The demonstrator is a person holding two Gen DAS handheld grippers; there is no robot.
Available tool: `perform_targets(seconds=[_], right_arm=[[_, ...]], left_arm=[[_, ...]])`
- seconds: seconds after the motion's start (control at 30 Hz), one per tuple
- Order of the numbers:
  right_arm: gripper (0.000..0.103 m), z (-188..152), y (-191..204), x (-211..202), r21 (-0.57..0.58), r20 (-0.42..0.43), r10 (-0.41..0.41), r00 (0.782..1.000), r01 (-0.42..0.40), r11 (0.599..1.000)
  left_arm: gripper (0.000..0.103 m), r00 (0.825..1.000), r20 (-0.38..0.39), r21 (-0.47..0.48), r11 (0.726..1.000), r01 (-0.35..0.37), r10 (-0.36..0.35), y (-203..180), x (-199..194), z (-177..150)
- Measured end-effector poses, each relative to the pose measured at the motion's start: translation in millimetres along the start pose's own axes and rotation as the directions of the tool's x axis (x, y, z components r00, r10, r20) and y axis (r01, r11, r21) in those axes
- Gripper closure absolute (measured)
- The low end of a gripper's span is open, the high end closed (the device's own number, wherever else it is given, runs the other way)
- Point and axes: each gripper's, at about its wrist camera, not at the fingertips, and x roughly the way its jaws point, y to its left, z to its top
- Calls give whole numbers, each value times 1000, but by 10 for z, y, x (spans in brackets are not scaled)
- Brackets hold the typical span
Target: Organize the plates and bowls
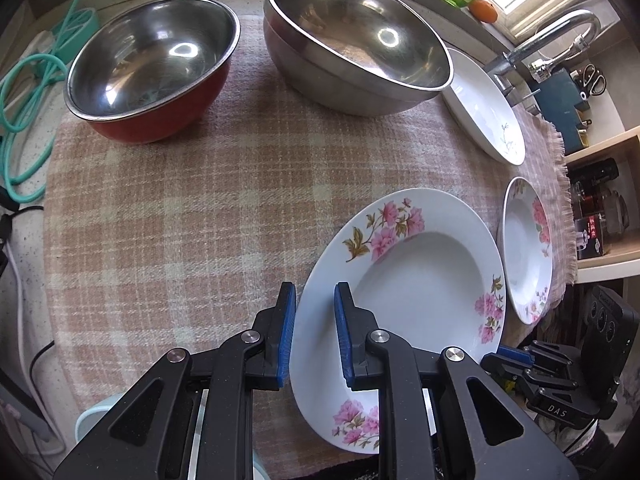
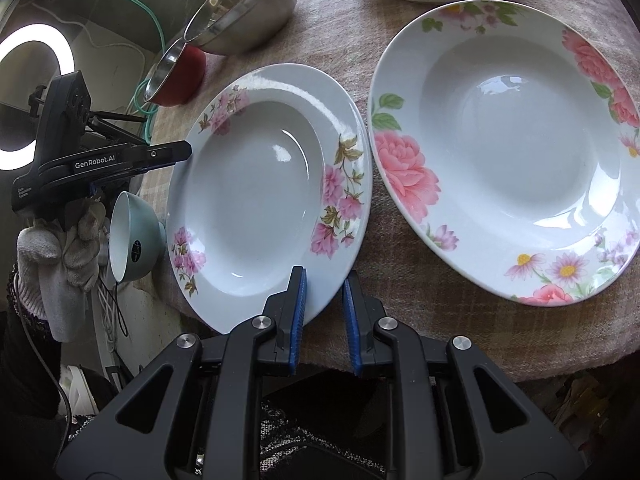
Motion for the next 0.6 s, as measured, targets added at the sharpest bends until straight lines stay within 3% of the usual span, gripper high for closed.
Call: perform_targets(seconds=[0.33, 0.47, 0.6], right_arm=[[81, 4, 34, -47, -28, 9, -34, 999, 34, 999], [53, 23, 21, -137, -44, 24, -35, 999, 36, 998], [50, -10, 31, -201, -81, 13, -37, 999, 38, 996]], left_arm=[[86, 1000, 3, -4, 1000, -6, 6, -14, 1, -5], [86, 1000, 16, -9, 1000, -12, 12, -12, -35, -3], [85, 998, 51, -23, 1000, -21, 22, 12, -144, 17]])
